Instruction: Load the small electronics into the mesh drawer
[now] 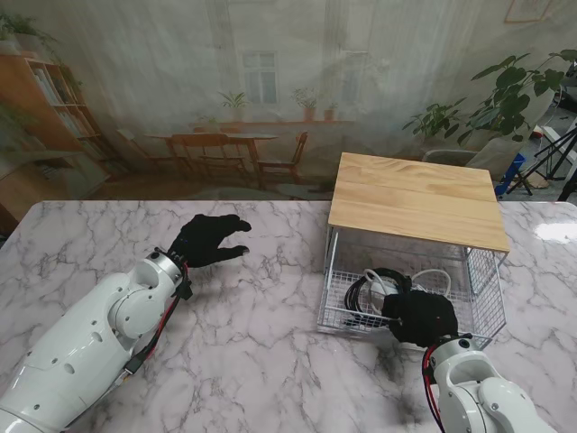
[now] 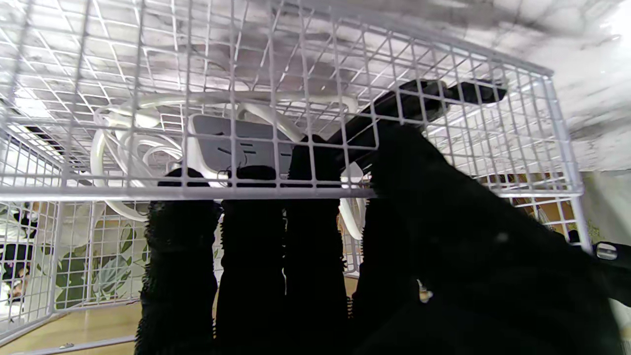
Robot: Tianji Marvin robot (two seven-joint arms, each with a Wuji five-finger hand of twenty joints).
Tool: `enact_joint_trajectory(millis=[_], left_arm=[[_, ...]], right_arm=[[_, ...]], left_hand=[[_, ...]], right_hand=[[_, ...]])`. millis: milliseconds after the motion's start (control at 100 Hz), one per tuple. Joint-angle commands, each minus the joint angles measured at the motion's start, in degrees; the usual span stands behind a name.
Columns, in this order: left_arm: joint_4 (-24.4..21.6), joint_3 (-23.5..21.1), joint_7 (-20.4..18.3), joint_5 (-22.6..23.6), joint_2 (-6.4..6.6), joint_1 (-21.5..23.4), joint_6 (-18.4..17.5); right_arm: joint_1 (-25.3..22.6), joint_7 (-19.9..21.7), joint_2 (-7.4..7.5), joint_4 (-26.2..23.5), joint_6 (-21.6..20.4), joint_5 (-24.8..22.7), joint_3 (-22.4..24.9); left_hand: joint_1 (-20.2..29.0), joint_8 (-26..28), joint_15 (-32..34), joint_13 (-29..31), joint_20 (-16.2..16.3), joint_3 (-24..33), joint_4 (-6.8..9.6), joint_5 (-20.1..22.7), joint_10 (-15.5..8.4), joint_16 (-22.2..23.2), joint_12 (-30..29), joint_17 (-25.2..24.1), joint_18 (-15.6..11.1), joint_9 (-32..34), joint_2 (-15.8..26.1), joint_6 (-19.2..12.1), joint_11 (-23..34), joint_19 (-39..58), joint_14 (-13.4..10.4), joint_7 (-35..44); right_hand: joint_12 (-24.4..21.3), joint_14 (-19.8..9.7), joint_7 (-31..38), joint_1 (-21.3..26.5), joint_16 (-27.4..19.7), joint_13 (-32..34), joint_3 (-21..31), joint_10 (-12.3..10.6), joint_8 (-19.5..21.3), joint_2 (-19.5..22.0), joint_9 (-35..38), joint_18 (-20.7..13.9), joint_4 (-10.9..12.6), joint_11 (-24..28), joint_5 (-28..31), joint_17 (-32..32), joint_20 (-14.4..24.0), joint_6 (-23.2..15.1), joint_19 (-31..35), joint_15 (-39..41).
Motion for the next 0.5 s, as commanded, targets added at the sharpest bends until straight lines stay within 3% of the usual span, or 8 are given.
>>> enact_joint_trajectory(millis=[0,290,490], left_arm=[[0.3,0.2,-0.8,0.0,0.03,-0.2,-0.2],[0.5,0.7,-0.9,-0.3,-0.02,-0.6,-0.2],[0.7,1.0,-1.1,-0.4,-0.02,-1.0,-0.4]], right_arm=[[0.7,-0.6,-0.05,0.3,0.1,-0.4,0.6],[4.5,-0.4,0.20,4.2,-1.0,-0.4,0.4],[5.8,-2.6,0.04,5.5,-1.3,-0.5,0.2]], left_hand=[[0.6,0.2,-0.3,0.5,1.2,-1.2,-1.18,0.7,-0.3,0.7,0.5,-1.0,1.6,0.1,2.7,0.7,-1.2,-1.4,-0.1,-0.8],[0.6,0.2,-0.4,0.4,1.2,-1.2,-1.17,0.8,-0.3,0.7,0.5,-1.0,1.5,0.0,2.7,0.7,-1.3,-1.5,-0.2,-0.8],[0.6,0.2,-0.4,0.5,1.2,-1.2,-1.18,0.7,-0.3,0.7,0.5,-1.0,1.5,0.0,2.7,0.6,-1.3,-1.5,-0.2,-0.8]], right_hand=[[0.7,1.0,3.2,5.2,1.3,4.1,6.0,0.5,1.1,3.9,1.3,0.8,1.3,-0.5,3.3,1.0,-0.5,-2.2,1.9,8.9],[1.2,0.6,2.9,5.0,0.8,3.6,6.7,-0.5,3.3,4.5,1.0,0.6,1.2,-0.6,3.8,0.8,-0.8,-3.6,1.4,8.3],[1.6,0.6,3.0,4.9,0.8,3.3,6.9,-0.7,4.4,4.9,0.7,0.5,1.3,-0.4,3.9,0.6,-1.0,-4.1,0.9,8.3]])
